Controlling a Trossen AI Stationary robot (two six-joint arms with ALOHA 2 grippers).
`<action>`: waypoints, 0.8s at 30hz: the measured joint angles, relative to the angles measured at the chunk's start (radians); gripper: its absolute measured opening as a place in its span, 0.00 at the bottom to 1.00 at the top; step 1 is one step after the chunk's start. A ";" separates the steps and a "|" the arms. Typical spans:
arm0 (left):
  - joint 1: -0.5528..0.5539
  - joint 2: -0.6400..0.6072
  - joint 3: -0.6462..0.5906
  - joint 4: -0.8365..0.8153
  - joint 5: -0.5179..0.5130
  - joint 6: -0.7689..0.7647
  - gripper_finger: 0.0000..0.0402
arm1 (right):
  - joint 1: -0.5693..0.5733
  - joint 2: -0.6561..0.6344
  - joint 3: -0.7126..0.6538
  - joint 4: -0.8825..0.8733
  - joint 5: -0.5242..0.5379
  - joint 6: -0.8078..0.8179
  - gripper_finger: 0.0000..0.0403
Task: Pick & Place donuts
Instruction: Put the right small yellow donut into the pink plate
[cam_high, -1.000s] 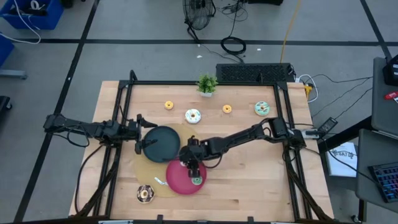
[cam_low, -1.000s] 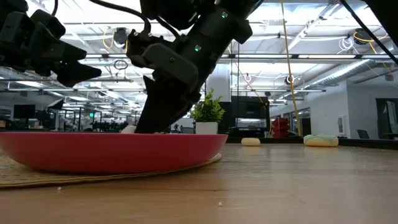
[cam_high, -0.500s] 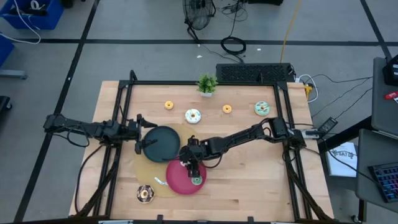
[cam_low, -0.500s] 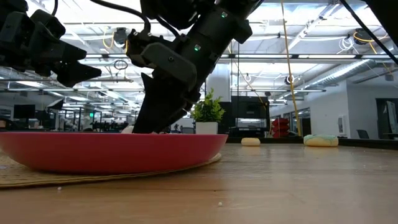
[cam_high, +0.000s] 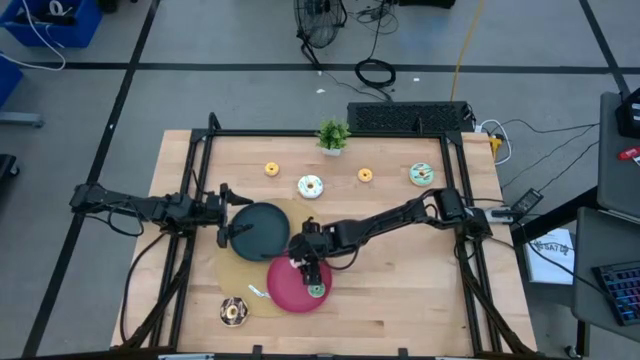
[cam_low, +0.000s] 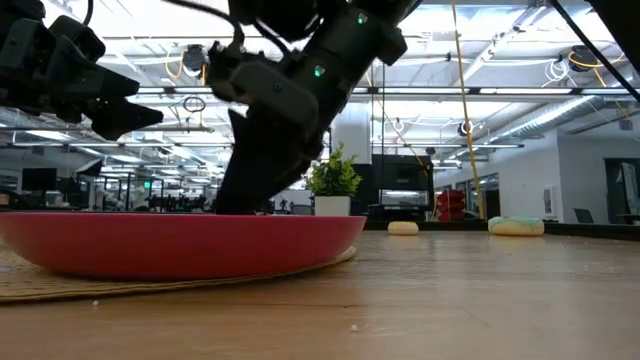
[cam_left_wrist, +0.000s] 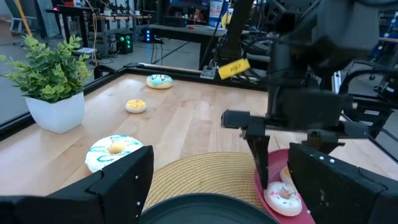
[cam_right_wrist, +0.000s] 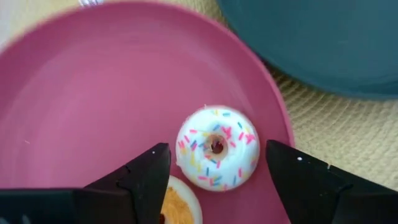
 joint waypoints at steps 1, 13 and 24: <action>0.000 0.000 0.000 0.000 0.000 0.000 0.91 | 0.000 -0.010 0.000 -0.003 -0.001 0.000 0.63; 0.000 0.000 0.000 0.000 0.000 0.000 0.91 | 0.008 -0.141 0.000 -0.144 -0.004 0.016 0.63; 0.000 0.000 0.000 0.001 0.000 0.000 0.91 | 0.029 -0.213 0.000 -0.286 -0.004 0.104 0.63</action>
